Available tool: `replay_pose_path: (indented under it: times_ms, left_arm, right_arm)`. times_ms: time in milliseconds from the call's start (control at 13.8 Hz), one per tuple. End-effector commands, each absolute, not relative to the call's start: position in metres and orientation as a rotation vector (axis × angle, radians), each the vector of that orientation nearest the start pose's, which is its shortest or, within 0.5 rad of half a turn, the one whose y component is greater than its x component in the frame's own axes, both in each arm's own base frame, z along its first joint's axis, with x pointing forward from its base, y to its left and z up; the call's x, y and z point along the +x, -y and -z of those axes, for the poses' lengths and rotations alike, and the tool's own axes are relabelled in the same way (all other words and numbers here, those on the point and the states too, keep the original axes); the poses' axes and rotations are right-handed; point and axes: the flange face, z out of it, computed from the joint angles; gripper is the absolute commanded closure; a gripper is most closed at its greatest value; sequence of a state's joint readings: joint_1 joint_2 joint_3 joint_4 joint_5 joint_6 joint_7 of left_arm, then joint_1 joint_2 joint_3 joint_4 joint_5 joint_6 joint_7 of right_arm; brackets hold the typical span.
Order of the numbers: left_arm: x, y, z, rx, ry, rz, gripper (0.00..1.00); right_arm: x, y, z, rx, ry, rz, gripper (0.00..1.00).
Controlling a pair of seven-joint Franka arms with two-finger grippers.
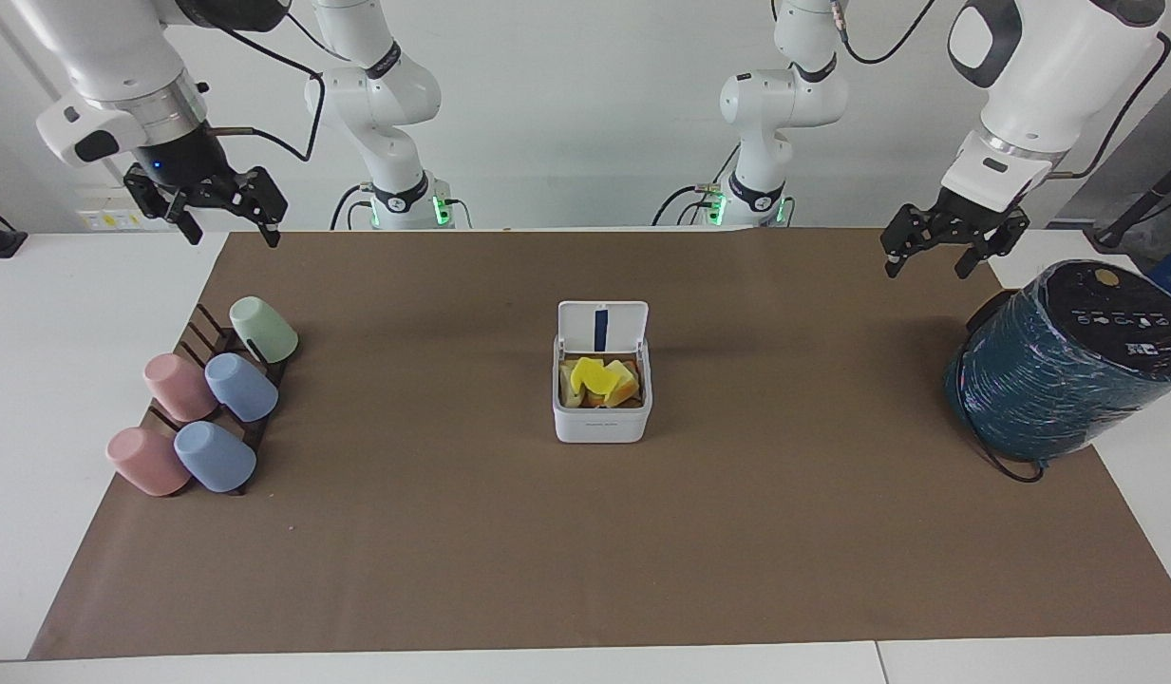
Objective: Close trash can lid
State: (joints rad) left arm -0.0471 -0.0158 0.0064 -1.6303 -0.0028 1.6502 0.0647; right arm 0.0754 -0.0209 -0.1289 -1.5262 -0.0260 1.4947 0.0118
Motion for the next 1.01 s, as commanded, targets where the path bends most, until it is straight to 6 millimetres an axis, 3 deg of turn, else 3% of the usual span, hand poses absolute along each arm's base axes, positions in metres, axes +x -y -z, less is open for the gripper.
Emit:
replay_pose_path:
  times_ms: [0, 434, 651, 940]
  left_arm:
    - [0.546, 0.022, -0.610, -3.120, -0.191, 0.057, 0.00]
    - [0.545, 0.028, -0.607, -3.122, -0.148, 0.053, 0.00]
    - [0.541, 0.078, -0.598, -3.118, -0.269, 0.118, 0.00]
    - [0.502, 0.158, -0.566, -3.125, -0.343, 0.151, 0.01]
  right_arm:
    - [0.529, 0.030, -0.650, -3.152, -0.152, -0.018, 0.00]
    - [0.528, 0.033, -0.650, -3.130, -0.163, -0.025, 0.00]
    - [0.528, 0.033, -0.650, -3.130, -0.163, -0.027, 0.00]
    - [0.528, 0.033, -0.650, -3.130, -0.156, -0.027, 0.00]
